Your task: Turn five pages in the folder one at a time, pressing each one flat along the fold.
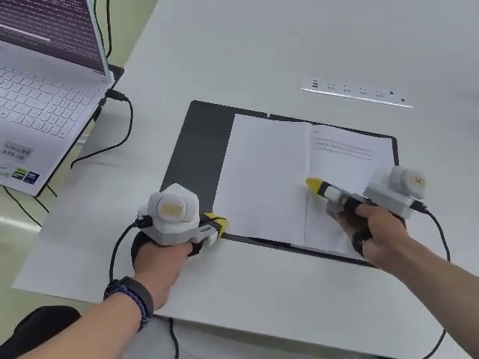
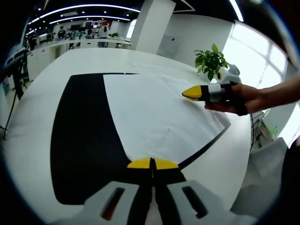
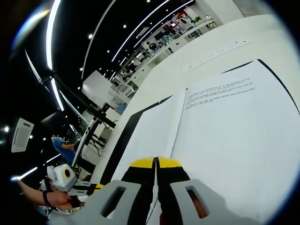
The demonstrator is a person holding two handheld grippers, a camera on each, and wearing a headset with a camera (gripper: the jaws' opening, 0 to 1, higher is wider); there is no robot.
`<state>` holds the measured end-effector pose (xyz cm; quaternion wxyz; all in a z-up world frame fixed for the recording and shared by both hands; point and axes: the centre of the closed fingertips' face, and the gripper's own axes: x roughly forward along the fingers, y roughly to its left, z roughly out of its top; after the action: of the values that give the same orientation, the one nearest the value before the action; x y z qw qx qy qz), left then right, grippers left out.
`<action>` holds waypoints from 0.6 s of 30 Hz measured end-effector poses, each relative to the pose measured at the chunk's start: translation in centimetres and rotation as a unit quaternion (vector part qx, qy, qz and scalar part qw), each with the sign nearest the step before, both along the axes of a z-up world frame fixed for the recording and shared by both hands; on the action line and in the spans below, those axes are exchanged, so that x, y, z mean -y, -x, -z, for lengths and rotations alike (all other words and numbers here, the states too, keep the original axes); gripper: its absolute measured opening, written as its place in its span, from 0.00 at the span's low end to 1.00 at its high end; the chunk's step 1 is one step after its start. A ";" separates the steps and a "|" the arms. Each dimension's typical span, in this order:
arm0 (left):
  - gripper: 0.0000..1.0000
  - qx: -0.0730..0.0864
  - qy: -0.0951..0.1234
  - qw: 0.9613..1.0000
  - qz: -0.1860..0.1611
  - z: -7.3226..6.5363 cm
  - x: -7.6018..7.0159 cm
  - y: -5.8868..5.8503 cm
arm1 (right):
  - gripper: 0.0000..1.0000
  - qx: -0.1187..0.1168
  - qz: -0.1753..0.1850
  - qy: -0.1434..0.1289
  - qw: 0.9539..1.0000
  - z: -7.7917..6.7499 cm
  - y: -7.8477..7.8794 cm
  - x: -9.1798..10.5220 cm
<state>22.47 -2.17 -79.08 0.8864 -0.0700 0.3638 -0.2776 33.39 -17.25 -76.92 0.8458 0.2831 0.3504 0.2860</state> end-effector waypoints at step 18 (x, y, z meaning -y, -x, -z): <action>0.00 -0.002 -0.006 1.000 0.003 0.2 0.1 -0.2 | 0.00 0.009 0.047 -0.026 0.999 -0.8 -2.9 -1.2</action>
<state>22.62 -2.22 -79.31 0.8855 -0.0644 0.3669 -0.2779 36.34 -16.00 -76.09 0.8540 0.3182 0.3215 0.2572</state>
